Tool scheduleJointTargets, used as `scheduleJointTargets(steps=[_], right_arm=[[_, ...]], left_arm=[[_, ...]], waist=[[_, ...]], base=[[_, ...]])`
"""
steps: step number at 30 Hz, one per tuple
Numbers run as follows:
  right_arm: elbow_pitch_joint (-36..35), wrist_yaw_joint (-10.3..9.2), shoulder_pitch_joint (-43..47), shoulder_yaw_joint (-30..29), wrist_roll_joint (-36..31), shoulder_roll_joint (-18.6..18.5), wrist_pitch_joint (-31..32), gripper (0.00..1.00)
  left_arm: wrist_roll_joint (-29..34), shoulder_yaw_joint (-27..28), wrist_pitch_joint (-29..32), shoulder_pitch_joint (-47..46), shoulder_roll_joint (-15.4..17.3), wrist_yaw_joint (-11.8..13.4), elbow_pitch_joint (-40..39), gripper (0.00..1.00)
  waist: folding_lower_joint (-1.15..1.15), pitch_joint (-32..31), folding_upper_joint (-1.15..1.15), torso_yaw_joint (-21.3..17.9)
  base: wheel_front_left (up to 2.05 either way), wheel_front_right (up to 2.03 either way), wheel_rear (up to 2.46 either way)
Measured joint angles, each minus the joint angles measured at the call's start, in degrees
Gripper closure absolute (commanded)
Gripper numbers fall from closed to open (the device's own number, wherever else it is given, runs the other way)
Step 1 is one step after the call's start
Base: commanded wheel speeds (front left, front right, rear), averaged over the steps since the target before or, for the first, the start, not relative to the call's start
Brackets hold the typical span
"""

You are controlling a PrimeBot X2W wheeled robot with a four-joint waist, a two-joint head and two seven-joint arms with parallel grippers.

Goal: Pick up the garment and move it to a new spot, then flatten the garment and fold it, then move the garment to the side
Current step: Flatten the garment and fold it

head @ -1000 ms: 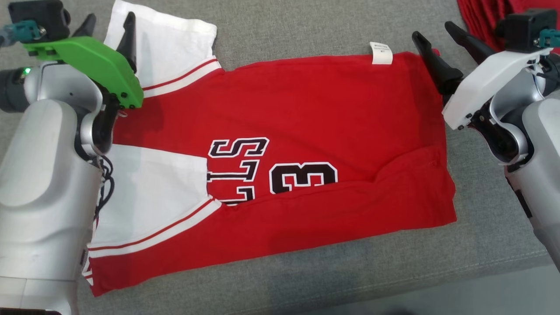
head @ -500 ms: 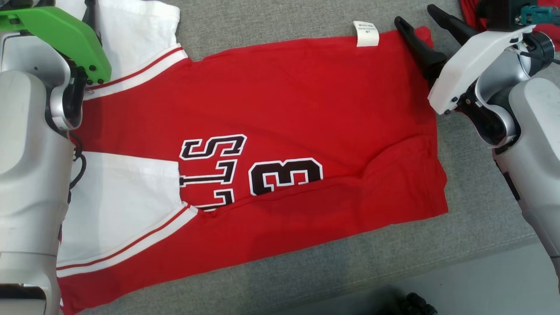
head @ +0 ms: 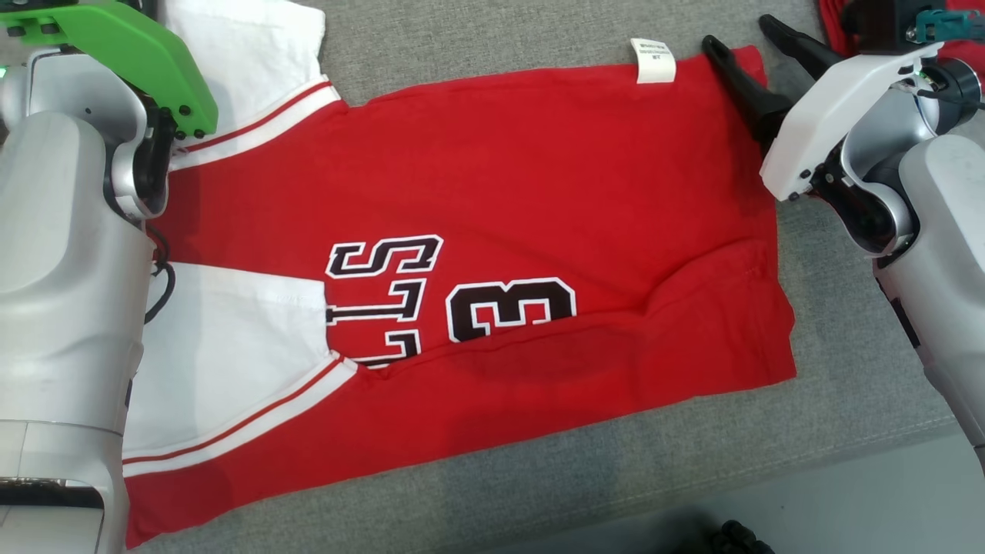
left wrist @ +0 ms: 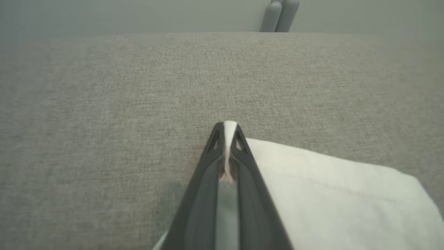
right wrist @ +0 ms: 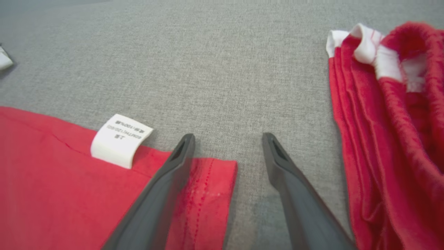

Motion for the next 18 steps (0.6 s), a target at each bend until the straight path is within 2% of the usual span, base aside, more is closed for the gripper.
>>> scheduleJointTargets(steps=[7, 18], right_arm=[[-2.3, 0.49, 0.4, 0.8, 0.5, 0.0, -1.8, 0.0], [-3.2, 0.52, 5.3, 2.6, 1.8, -0.4, -2.0, 0.0]], left_arm=[[-1.2, 0.2, -1.8, 0.0, -1.2, -2.0, 1.7, 1.0], [-2.8, 1.6, -3.6, 0.0, -1.1, -3.0, 3.5, 1.0]], waist=[[0.0, -1.5, 0.0, 1.2], [0.0, -2.3, 0.0, 1.2]], base=[[0.0, 0.0, 0.0], [0.0, 0.0, 0.0]])
